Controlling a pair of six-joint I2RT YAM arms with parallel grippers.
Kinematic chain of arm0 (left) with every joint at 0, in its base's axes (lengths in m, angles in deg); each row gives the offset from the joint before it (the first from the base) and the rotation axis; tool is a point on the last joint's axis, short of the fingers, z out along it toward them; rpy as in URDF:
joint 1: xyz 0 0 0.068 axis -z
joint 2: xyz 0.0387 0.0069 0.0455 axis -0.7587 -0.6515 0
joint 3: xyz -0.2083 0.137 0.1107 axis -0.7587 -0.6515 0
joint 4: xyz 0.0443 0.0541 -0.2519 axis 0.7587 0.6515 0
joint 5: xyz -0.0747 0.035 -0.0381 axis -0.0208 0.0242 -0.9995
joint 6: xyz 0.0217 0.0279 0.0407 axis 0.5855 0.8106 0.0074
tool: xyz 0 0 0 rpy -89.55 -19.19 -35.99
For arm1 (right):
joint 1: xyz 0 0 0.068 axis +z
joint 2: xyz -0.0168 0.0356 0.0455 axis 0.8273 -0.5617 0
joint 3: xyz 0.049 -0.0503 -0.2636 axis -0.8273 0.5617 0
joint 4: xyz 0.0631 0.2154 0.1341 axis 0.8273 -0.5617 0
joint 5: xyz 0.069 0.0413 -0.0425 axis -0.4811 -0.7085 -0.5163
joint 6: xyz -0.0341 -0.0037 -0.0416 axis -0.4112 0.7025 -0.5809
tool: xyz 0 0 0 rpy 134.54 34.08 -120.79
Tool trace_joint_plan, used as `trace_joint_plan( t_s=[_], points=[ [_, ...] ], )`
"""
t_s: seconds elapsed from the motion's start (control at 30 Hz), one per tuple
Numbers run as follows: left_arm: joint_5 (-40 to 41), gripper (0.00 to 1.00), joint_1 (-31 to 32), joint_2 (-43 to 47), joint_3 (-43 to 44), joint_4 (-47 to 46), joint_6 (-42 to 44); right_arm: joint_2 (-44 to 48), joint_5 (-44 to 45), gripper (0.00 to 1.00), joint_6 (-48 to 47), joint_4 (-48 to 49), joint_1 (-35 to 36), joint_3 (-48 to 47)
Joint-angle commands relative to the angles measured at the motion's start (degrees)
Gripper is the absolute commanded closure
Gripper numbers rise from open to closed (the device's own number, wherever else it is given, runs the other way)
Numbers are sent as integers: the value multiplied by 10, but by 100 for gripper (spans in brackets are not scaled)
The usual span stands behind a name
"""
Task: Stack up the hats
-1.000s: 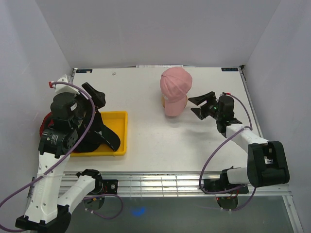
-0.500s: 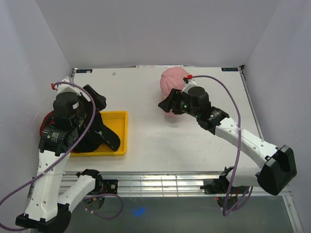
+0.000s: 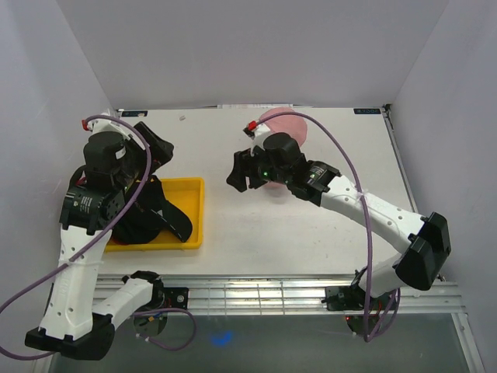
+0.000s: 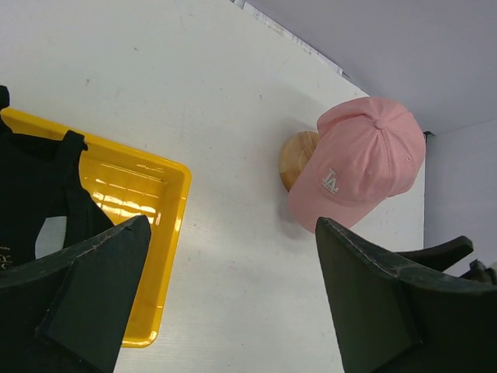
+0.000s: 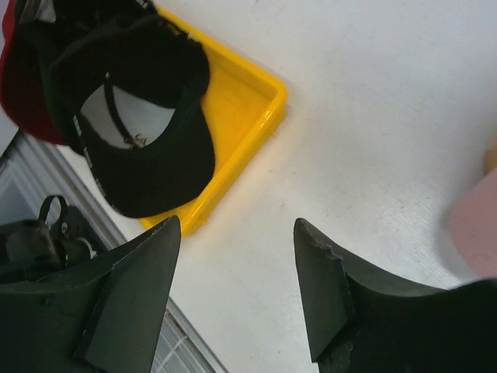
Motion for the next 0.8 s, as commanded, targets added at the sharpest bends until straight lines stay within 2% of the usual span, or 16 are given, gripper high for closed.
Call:
trace_joint_plan(
  t_s=[0.0, 0.07, 0.1, 0.2, 0.3, 0.43, 0.63, 0.77],
  points=[
    [-18, 2, 1, 3, 41, 6, -17, -8, 12, 34, -48, -29, 26, -17],
    [-21, 2, 1, -3, 50, 11, -17, -3, 18, 34, -55, -30, 26, -20],
    [-24, 2, 1, -4, 50, 11, -17, -2, 64, 34, -60, -34, 26, -25],
    [-27, 2, 2, -2, 46, 15, -10, -13, 129, 32, -67, -73, 3, -69],
    [-28, 2, 1, 2, 44, 19, 2, -16, 139, 30, -54, -81, -57, -97],
    [-25, 2, 1, 9, 39, 19, 18, -24, 131, 21, -25, -102, -155, -119],
    [-55, 2, 1, 21, -5, -19, 19, -51, -20, 18, 28, -61, -283, -88],
    [-72, 2, 1, 24, -27, -39, 19, -83, -61, 13, 38, -36, -309, -96]
  ],
)
